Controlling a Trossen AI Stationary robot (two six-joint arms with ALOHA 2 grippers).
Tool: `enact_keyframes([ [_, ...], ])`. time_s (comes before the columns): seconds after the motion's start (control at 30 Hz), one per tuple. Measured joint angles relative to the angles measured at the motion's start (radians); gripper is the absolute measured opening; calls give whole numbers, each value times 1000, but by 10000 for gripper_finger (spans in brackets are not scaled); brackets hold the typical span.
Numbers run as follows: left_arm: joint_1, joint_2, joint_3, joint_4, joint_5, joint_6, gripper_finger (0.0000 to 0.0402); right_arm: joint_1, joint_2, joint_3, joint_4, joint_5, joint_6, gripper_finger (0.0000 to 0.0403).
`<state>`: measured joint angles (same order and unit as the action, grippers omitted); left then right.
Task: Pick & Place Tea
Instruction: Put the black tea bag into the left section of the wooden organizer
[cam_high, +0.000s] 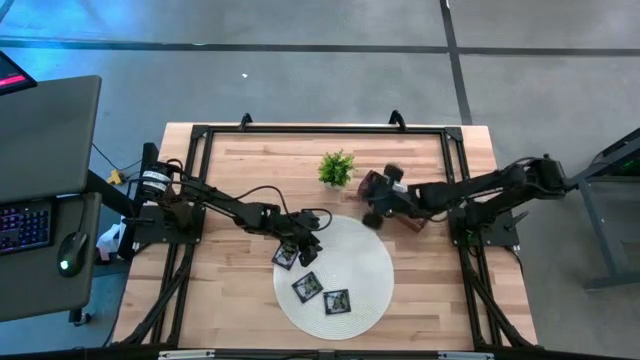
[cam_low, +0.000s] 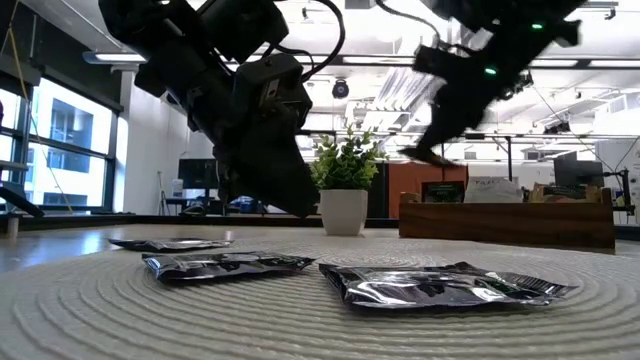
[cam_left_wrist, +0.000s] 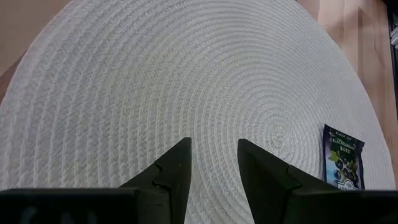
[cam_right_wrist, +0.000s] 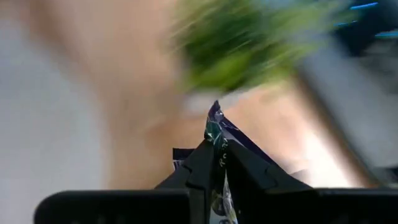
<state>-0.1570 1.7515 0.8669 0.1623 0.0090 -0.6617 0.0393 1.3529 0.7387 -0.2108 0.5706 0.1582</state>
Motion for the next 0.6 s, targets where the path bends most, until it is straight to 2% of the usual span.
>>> enact_keyframes([
  [0.1,0,0,0,-3,3,0,129,-35,-3,28,12,143,43,32],
  [0.17,0,0,0,-5,3,0,129,-65,-3,29,8,148,115,25],
  [0.2,0,0,0,-5,6,1,129,-81,-1,29,6,108,126,22],
  [0.37,0,0,0,-8,10,3,129,-161,-1,29,3,-239,88,11],
  [0.43,0,0,0,-8,10,3,129,-192,-1,29,3,-301,98,10],
  [0.6,0,0,0,-8,28,3,129,-274,-2,30,-59,-373,109,14],
])
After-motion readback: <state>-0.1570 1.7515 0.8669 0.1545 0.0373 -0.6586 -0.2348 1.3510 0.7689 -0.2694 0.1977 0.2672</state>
